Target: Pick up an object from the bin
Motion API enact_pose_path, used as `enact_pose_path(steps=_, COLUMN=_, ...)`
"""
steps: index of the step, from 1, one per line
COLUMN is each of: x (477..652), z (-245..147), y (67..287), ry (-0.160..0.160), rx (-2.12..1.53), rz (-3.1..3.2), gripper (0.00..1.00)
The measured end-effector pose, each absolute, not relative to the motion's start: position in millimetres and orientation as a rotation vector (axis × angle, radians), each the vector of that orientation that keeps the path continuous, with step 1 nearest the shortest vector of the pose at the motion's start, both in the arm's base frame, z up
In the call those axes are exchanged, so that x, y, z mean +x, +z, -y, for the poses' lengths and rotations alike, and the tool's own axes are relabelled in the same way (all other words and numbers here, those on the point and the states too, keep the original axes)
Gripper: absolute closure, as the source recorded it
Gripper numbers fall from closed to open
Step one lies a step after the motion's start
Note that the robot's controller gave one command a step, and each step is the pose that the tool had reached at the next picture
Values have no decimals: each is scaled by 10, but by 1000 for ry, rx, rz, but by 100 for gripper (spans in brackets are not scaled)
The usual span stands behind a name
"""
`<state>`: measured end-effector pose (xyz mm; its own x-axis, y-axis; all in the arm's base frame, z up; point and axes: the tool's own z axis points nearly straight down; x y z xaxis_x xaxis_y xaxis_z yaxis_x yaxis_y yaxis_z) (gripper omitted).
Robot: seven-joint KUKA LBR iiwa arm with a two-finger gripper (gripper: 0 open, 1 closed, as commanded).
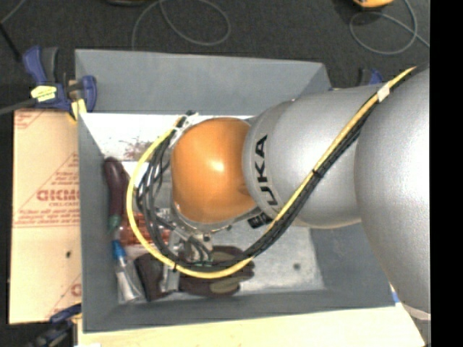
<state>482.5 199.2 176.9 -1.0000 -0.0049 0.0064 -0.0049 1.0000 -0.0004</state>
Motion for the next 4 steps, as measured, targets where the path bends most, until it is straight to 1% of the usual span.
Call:
enact_pose_path(steps=1, x=4847, z=-1982, y=1811, ry=-2, rx=0, rz=3143, gripper=0)
enact_pose_path(steps=2, x=4796, z=-1647, y=1281, ry=-2, rx=123, rz=3142, gripper=0)
enact_pose_path(steps=3, x=4785, z=-1219, y=707, ry=-9, rx=75, rz=3161, gripper=0)
enact_pose_path(steps=4, x=4997, z=-1284, y=704, ry=-5, rx=-117, rz=3143, gripper=0)
